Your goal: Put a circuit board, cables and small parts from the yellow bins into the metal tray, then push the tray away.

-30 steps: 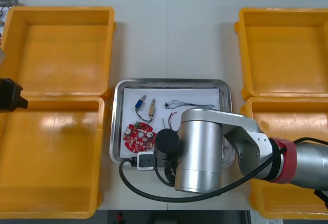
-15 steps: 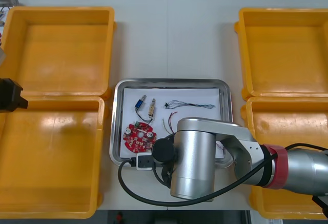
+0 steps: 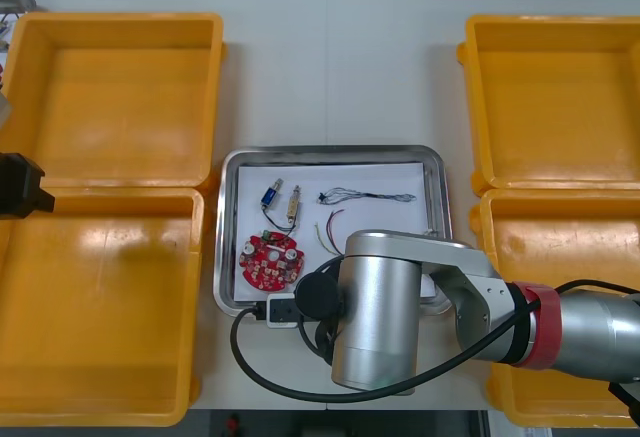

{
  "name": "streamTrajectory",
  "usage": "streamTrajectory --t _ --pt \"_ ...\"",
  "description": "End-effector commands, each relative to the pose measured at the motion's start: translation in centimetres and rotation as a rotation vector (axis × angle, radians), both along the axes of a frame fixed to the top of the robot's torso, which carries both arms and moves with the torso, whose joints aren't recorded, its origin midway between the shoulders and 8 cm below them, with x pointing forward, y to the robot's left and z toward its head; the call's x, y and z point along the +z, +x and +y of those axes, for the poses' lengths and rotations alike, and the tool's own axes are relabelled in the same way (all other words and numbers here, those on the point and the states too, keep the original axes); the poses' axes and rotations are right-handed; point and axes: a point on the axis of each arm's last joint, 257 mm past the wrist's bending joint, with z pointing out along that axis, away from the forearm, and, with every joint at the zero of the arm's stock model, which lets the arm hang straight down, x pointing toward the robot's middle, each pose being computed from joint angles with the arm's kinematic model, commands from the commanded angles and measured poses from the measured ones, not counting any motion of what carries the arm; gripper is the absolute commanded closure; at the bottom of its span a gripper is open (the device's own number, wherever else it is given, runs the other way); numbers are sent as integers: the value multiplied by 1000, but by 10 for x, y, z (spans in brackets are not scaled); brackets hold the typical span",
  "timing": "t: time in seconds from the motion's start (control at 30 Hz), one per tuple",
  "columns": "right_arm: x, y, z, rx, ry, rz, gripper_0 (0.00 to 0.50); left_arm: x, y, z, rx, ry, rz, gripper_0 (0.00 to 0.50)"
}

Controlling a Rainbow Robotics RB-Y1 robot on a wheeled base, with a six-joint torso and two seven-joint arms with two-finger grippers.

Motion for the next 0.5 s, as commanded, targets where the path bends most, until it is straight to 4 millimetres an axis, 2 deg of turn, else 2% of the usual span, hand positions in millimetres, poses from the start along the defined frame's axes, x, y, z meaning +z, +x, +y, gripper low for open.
streamTrajectory --t 0.03,0.5 --pt "6 -4 15 2 39 -23 500 6 -3 5 -61 37 -11 0" --pt "45 40 18 2 33 -167 500 6 -3 5 -61 37 -11 0"
